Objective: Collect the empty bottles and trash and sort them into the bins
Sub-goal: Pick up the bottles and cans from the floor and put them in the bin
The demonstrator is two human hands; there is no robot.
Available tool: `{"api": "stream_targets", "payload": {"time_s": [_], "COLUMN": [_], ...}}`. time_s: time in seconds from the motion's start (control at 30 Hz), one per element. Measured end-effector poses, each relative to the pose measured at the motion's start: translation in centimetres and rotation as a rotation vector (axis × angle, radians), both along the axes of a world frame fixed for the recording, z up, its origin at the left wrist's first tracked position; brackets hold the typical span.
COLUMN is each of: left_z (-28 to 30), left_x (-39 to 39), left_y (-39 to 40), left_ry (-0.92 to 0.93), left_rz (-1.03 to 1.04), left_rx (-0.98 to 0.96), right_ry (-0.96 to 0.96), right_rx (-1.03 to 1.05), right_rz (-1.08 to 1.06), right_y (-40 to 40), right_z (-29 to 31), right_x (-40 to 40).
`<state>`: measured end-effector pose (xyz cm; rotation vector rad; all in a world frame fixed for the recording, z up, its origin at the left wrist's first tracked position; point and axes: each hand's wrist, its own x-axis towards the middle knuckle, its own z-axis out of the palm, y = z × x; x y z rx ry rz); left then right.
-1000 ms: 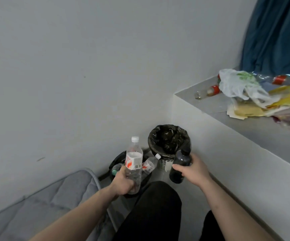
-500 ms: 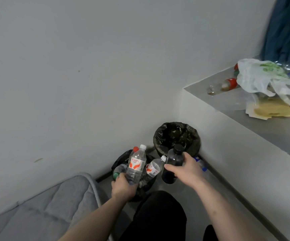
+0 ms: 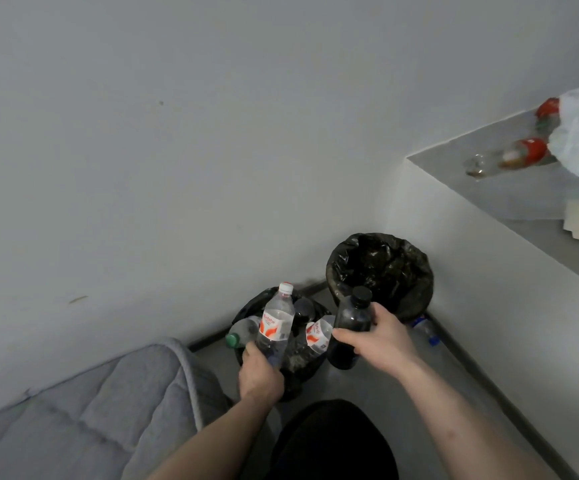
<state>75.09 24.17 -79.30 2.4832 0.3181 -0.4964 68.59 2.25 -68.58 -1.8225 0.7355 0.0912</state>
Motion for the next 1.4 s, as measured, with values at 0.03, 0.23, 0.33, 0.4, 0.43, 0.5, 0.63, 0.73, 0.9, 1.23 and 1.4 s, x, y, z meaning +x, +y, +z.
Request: {"api": "stream_targets", "payload": {"time_s": [0.03, 0.23, 0.33, 0.4, 0.43, 0.5, 0.63, 0.73, 0.9, 1.23, 1.4], "left_z": [-0.2, -1.4, -1.8, -1.8, -1.8, -1.6, -1.2, -1.0, -1.8, -2.8, -0.6], "left_x": [0.2, 0.9, 0.8, 0.7, 0.8, 1.0, 2.4, 3.6, 5.0, 4.1, 3.8], "left_y": [0.0, 0.3, 0.5, 0.6, 0.7, 0.6, -0.2, -0.9, -1.5, -1.2, -0.7], "left_ry": [-0.003, -0.043, -0.088, -0.112, -0.12, -0.136, -0.187, -0.194, -0.164, -0.07, -0.077], "left_rz": [0.006, 0.03, 0.023, 0.018, 0.014, 0.009, -0.02, -0.059, -0.123, -0.146, -0.227], "left_rx": [-0.006, -0.038, -0.028, -0.046, -0.053, -0.066, -0.082, -0.072, -0.043, 0.052, 0.1], "right_ry": [0.001, 0.013, 0.009, 0.01, 0.013, 0.016, 0.017, 0.013, 0.008, 0.008, 0.033], "right_rx": [0.006, 0.03, 0.026, 0.026, 0.026, 0.026, 0.027, 0.027, 0.04, 0.023, 0.003], "right_rz": [0.004, 0.024, 0.024, 0.014, 0.011, 0.01, 0.012, 0.018, 0.009, 0.035, 0.025], "right_y": [0.2, 0.5, 0.3, 0.1, 0.1, 0.0, -0.2, -0.2, -0.2, 0.1, 0.0], "right_z": [-0.1, -0.1, 0.1, 0.2, 0.3, 0.4, 0.5, 0.5, 0.4, 0.3, 0.4], "right_x": [0.1, 0.0, -0.3, -0.5, -0.6, -0.8, -1.0, -1.0, -0.8, -0.4, -0.3]}}
